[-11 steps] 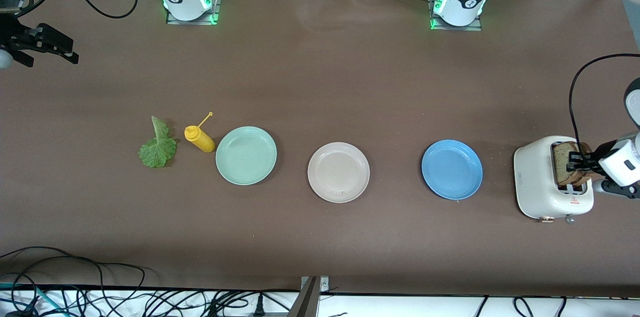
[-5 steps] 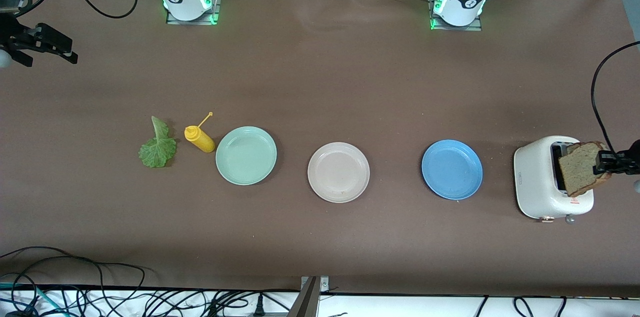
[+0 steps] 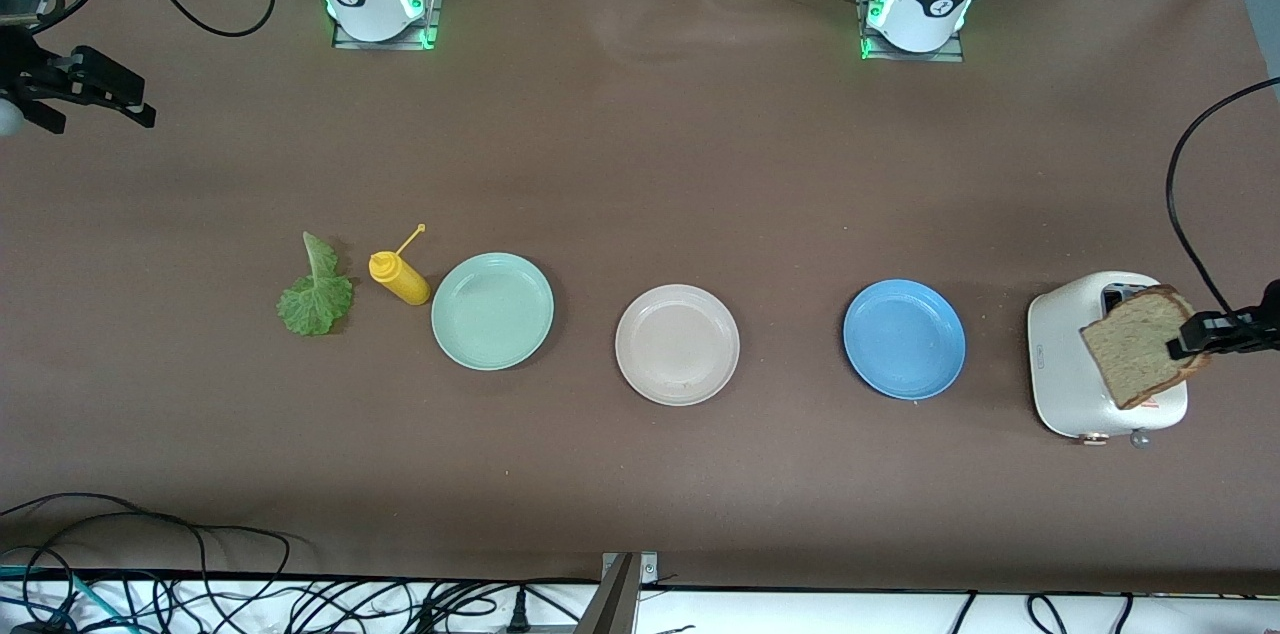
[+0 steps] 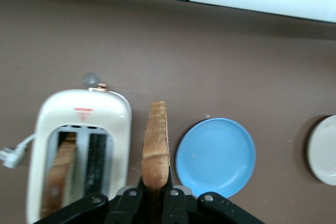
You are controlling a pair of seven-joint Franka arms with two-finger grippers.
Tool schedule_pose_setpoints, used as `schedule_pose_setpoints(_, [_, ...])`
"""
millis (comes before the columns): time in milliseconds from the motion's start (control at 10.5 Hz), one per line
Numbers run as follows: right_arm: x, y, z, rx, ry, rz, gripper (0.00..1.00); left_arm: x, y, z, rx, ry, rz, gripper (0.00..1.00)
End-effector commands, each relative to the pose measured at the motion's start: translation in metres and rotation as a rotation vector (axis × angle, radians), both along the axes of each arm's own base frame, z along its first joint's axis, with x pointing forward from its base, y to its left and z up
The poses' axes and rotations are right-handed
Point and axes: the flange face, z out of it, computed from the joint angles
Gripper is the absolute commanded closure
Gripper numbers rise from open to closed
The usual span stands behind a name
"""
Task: Make sandwich on beige plate with both arms
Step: 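Lift the bread slice out of the toaster with the left gripper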
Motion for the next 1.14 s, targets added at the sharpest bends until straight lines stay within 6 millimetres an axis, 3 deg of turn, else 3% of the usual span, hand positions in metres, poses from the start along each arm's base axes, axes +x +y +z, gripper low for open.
schedule_pose_setpoints(0, [-0.006, 0.001, 0.008, -0.007, -0.002, -0.005, 0.0, 0.007, -0.046, 0.002, -0.126, 0.025, 0.058, 1.0])
schedule_pose_setpoints(190, [-0.005, 0.002, 0.008, -0.006, -0.002, -0.005, 0.0, 0.014, -0.085, -0.014, -0.278, 0.073, 0.113, 1.0])
schedule_pose_setpoints(380, [-0.006, 0.001, 0.008, -0.009, -0.002, -0.005, 0.0, 0.021, -0.112, -0.034, -0.4, 0.119, 0.141, 1.0])
schedule_pose_setpoints(665, [-0.006, 0.001, 0.008, -0.009, -0.001, -0.005, 0.0, 0.026, -0.18, -0.078, -0.528, 0.23, 0.143, 1.0])
schedule_pose_setpoints(855, [-0.005, 0.002, 0.008, -0.009, -0.002, -0.004, 0.0, 0.026, -0.192, -0.099, -0.562, 0.266, 0.142, 1.0])
schedule_pose_setpoints(949, [-0.005, 0.002, 0.008, -0.007, -0.002, -0.004, 0.0, 0.02, -0.214, -0.114, -0.581, 0.31, 0.136, 1.0])
schedule_pose_setpoints(1044, [-0.005, 0.002, 0.008, -0.009, -0.003, -0.004, 0.0, 0.013, -0.219, -0.139, -0.655, 0.361, 0.162, 1.0])
